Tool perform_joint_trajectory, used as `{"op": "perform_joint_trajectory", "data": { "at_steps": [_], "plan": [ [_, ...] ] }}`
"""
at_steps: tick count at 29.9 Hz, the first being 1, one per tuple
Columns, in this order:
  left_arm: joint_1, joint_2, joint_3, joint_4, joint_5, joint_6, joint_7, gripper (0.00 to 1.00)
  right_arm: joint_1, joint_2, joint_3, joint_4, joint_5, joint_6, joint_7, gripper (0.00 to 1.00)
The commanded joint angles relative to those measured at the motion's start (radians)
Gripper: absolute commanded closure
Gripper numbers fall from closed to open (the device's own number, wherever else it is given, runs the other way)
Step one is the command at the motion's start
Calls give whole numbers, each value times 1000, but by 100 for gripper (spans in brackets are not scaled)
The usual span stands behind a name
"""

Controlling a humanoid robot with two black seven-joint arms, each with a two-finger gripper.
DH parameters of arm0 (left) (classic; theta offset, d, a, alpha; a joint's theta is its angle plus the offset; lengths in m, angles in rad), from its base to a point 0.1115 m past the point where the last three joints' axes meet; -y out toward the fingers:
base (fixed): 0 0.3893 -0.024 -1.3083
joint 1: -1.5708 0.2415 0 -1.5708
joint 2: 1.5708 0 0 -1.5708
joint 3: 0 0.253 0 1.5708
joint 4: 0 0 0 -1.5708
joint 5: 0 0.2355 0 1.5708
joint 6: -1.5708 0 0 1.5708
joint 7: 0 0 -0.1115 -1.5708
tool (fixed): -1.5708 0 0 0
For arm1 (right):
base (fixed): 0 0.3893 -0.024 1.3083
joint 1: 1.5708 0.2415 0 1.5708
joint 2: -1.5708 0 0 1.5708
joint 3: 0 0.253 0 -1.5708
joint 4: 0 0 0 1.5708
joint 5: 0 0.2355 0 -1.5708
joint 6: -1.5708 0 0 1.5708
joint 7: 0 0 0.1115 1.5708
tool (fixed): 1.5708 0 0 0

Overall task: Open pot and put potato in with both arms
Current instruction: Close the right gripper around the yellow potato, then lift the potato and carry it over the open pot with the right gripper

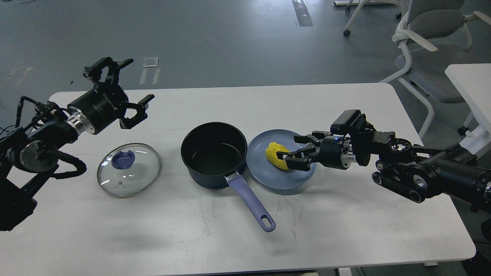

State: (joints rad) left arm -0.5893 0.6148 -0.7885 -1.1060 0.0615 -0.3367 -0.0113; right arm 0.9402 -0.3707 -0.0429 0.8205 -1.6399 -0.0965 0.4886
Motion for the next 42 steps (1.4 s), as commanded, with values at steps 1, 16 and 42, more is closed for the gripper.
{"op": "perform_joint_trajectory", "data": {
  "at_steps": [1,16,42],
  "plan": [
    [0,5,0,0,0,-1,-1,2,6,33,-32,-40,0,0,0,21],
    [0,6,0,0,1,1,-15,2,12,64,-87,-70,0,4,0,62],
    [6,8,2,0,3,1,-18,2,167,-13,-15,45,18,-22,0,69]
  ]
}}
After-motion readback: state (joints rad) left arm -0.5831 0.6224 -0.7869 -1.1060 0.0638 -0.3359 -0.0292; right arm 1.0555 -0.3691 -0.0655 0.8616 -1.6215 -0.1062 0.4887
